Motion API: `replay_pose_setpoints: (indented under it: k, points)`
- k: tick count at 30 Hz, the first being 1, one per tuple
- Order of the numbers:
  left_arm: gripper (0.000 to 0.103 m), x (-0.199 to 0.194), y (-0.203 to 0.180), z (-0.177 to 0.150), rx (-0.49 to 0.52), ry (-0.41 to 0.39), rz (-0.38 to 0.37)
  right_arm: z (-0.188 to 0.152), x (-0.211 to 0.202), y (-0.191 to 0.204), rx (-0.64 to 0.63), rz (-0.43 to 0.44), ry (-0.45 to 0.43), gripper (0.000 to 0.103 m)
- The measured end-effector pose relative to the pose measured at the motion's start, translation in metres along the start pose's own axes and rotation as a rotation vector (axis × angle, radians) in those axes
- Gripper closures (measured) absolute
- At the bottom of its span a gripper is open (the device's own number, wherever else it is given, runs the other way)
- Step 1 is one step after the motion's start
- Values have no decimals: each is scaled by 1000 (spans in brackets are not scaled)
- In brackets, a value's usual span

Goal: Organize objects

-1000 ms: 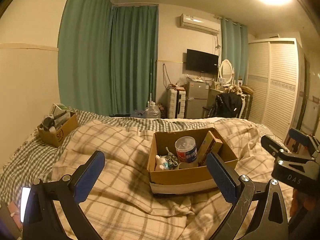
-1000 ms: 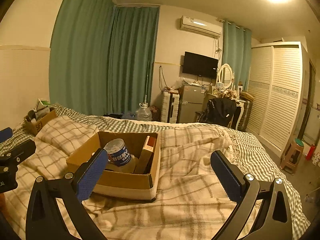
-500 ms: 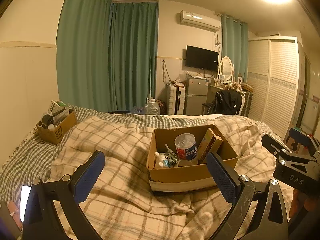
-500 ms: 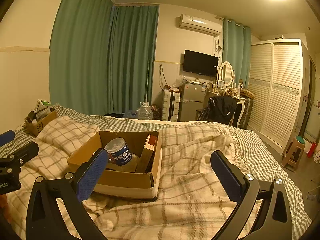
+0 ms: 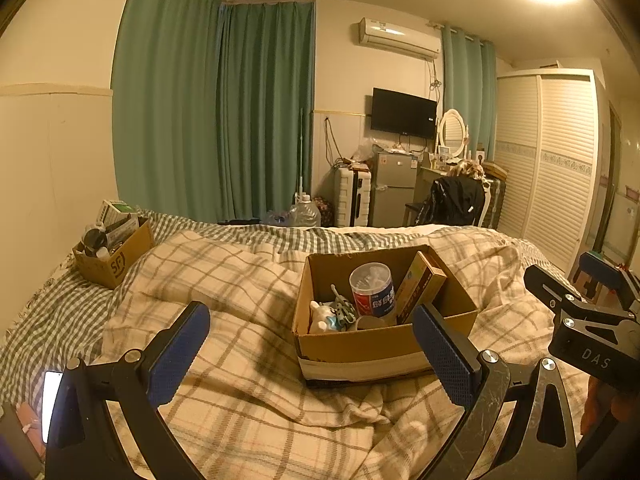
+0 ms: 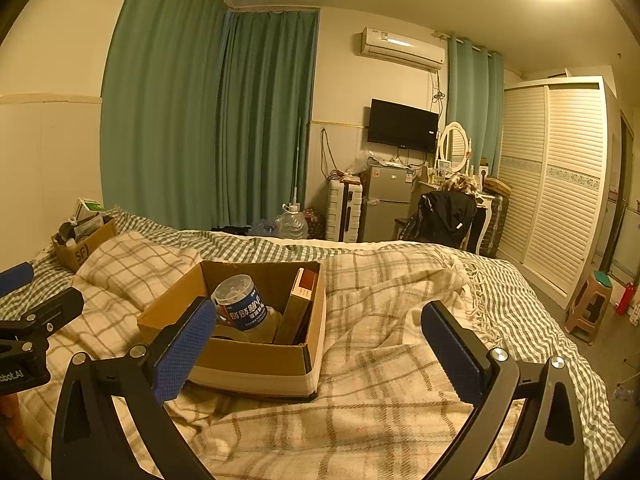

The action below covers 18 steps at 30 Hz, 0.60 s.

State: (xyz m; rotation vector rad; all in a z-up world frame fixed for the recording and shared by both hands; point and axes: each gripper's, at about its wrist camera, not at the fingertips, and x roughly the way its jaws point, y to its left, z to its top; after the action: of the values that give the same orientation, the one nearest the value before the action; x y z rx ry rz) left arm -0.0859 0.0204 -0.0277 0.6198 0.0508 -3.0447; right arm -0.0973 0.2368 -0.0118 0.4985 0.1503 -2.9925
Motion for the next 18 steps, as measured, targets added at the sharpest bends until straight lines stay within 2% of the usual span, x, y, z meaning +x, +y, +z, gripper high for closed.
replay_pose_setpoints:
  k: [18]
  points:
    - [0, 1, 2, -2, -6, 6, 5, -2, 1, 3, -4, 1, -1, 0]
